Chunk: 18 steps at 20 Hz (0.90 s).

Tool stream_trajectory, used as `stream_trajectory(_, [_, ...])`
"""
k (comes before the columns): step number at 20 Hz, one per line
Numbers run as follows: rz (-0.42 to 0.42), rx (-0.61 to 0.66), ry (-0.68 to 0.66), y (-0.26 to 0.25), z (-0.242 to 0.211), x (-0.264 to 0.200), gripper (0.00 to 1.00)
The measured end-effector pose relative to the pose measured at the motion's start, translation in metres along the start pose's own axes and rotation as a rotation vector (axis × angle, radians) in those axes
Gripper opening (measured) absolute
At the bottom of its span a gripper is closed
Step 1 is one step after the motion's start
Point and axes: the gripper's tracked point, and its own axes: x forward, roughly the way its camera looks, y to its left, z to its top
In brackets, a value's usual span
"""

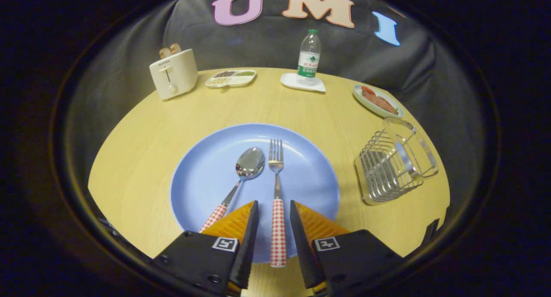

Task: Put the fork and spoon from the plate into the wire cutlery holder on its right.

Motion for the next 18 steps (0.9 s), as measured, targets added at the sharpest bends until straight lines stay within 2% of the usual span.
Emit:
stream_trajectory(5, [0.034, 0.072, 0.046, 0.001, -0.004, 0.005, 0.19])
stream_trajectory(7, [0.034, 0.076, 0.052, 0.001, -0.002, 0.005, 0.14])
stream_trajectory(14, [-0.007, 0.033, 0.078, -0.005, -0.002, -0.008, 0.08])
stream_trajectory(18, [-0.04, 0.012, 0.071, -0.012, 0.012, -0.027, 0.08])
